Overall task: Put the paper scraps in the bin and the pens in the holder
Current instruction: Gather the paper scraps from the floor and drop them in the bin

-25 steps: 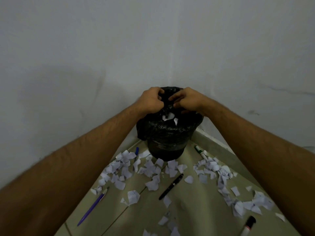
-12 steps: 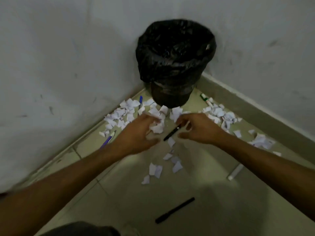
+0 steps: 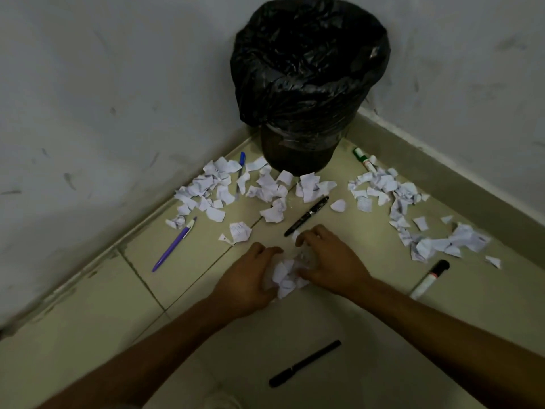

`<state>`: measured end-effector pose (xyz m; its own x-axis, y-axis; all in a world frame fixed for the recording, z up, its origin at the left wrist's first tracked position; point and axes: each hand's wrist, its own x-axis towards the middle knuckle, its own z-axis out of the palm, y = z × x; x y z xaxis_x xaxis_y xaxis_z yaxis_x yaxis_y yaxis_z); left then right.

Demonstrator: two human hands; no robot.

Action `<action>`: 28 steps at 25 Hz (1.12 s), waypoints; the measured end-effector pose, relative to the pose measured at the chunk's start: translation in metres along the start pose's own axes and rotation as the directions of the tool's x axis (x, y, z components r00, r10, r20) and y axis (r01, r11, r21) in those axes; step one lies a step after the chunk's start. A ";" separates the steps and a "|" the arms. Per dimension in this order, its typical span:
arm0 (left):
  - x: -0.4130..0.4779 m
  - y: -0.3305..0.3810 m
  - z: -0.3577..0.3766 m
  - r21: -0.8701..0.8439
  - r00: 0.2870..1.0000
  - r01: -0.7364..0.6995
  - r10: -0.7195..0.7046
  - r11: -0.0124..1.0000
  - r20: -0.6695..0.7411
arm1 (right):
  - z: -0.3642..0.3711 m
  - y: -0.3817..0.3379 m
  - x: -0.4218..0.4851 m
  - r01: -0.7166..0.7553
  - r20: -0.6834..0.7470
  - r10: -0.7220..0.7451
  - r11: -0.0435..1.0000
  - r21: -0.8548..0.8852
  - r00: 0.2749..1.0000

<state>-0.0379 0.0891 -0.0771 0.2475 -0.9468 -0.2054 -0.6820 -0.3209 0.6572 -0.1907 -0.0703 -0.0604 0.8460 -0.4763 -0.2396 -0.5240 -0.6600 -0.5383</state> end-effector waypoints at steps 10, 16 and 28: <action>0.007 -0.018 -0.023 0.251 0.998 -0.033 0.046 0.967 -0.049 | 0.003 0.005 -0.012 0.193 0.201 -0.164 0.971 -0.138 0.966; 0.073 -0.073 -0.093 0.478 0.906 0.369 -0.195 0.797 -0.375 | -0.049 -0.010 0.049 0.158 0.025 -0.156 0.962 -0.223 0.987; 0.021 -0.038 -0.053 0.415 0.989 0.135 -0.100 0.900 -0.106 | -0.012 -0.035 0.138 0.207 0.245 -0.111 0.889 -0.408 0.963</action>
<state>0.0298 0.0827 -0.0683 0.3861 -0.9022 -0.1920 -0.8658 -0.4263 0.2621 -0.0569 -0.1194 -0.0648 0.8972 -0.2427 -0.3691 -0.3311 -0.9225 -0.1984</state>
